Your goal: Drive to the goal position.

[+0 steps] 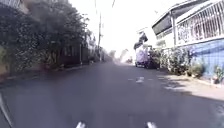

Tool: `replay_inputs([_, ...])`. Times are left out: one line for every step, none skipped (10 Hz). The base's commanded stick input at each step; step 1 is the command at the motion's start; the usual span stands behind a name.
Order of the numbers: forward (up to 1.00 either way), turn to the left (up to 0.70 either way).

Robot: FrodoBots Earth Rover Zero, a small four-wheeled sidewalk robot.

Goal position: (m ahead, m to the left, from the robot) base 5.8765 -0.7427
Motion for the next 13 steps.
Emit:
replay_inputs([0.7,0.0])
replay_inputs([0.7,0.0])
replay_inputs([0.7,0.0])
replay_inputs([0.7,0.0])
replay_inputs([0.7,0.0])
replay_inputs([0.7,0.0])
replay_inputs([0.7,0.0])
replay_inputs([0.7,0.0])
replay_inputs([0.7,0.0])
replay_inputs([0.7,0.0])
replay_inputs([0.7,0.0])
replay_inputs([0.7,0.0])
replay_inputs([0.7,0.0])
